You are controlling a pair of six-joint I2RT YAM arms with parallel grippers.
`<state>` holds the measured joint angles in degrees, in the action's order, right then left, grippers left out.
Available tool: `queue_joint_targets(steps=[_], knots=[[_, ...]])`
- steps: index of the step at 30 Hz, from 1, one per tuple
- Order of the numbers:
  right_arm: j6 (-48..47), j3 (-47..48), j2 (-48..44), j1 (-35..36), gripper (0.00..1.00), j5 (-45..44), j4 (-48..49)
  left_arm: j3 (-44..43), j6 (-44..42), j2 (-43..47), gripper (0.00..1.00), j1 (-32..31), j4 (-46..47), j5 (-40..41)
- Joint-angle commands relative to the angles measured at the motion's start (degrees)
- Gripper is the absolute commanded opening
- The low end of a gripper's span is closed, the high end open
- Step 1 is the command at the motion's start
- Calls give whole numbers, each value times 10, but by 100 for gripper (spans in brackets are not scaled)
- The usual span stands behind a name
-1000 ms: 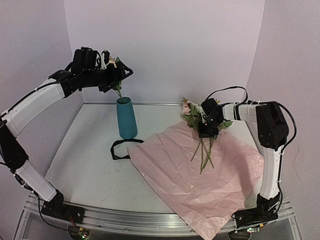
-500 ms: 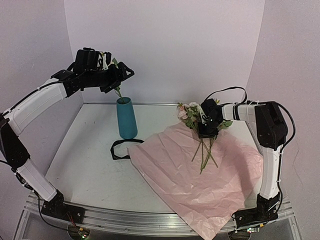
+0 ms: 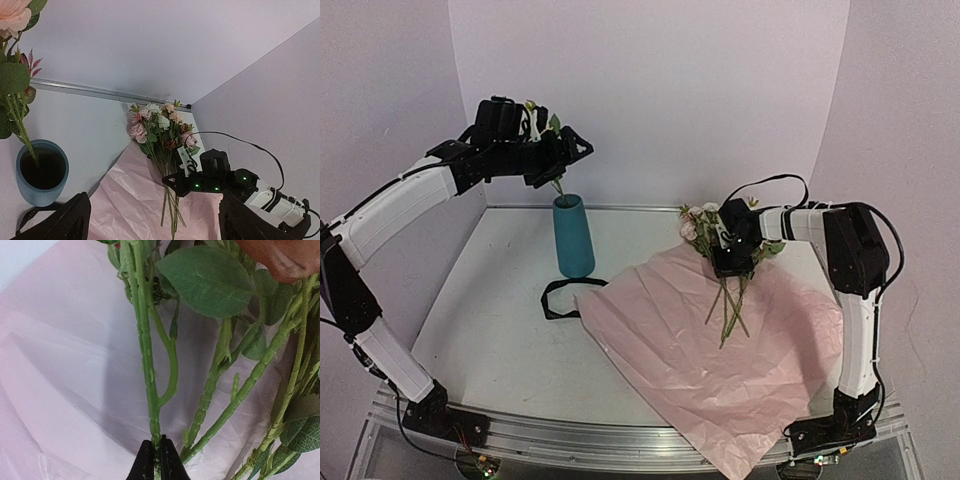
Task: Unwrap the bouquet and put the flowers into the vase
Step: Pick up the fake flower from the wrapping paper.
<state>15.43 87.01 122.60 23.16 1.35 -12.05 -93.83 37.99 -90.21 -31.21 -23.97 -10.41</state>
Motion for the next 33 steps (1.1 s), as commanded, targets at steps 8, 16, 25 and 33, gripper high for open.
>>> queue_joint_targets(steps=[8, 16, 25, 33], knots=[[-1, 20, -45, 1, 0, 35, -35, -58, 8, -15, 90, -13, 24, -10], [-18, 40, -76, 1, 0, 148, -31, -88, 14, -42, 90, -34, 25, -20], [8, 42, -88, 1, 0, 237, -21, -113, 17, -77, 90, -60, 27, -27], [45, 19, -131, 1, 0, 300, 22, -163, 35, -131, 90, -91, 34, -45]])
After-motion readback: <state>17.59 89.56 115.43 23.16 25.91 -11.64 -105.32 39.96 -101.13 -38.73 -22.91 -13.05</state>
